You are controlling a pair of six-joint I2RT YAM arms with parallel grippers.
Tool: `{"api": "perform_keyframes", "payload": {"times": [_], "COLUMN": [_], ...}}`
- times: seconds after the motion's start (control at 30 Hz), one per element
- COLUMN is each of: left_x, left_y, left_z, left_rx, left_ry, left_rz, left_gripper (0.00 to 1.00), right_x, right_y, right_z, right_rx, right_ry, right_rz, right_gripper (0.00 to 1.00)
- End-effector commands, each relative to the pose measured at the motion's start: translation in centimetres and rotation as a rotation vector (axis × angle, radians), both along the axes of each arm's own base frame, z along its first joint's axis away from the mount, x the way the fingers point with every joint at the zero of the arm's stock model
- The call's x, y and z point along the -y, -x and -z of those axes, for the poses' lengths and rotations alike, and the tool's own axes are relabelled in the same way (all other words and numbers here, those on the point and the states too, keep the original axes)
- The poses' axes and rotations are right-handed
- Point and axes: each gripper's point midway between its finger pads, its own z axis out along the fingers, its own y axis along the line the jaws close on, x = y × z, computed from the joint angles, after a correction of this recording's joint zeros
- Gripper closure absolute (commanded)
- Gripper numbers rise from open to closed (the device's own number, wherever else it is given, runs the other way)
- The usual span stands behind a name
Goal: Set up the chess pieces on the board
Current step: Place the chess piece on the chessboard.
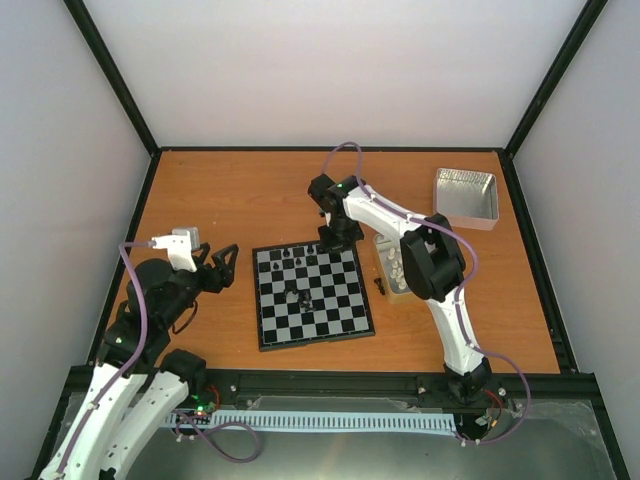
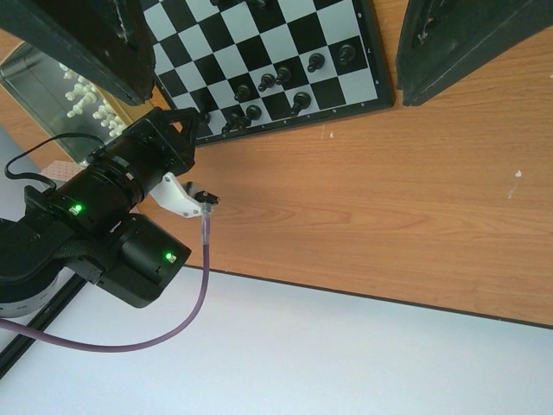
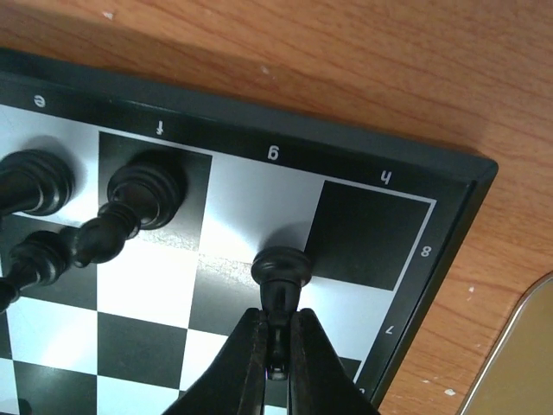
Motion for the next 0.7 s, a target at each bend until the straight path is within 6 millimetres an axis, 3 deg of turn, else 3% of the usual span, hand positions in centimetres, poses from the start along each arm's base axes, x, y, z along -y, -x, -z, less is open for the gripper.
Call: {"api": "perform_keyframes", "payload": {"times": [0.0, 0.67], "left_x": [-0.7, -1.1], "left_y": [0.0, -0.4], "left_z": [-0.9, -0.4], "left_rx": [0.037, 0.018], "left_ry": [-0.010, -0.018], "left_rz": [-0.033, -0.062], "left_gripper": [0.22, 0.21], "right_x": [-0.1, -0.7], "right_y": [-0.6, -1.9], "right_z": [0.2, -0.4], "right_rx": [-0.007, 0.016], "right_ry": [-0.003, -0.033], "right_rz": [-0.012, -0.012], "right_gripper": [0.95, 0.85]}}
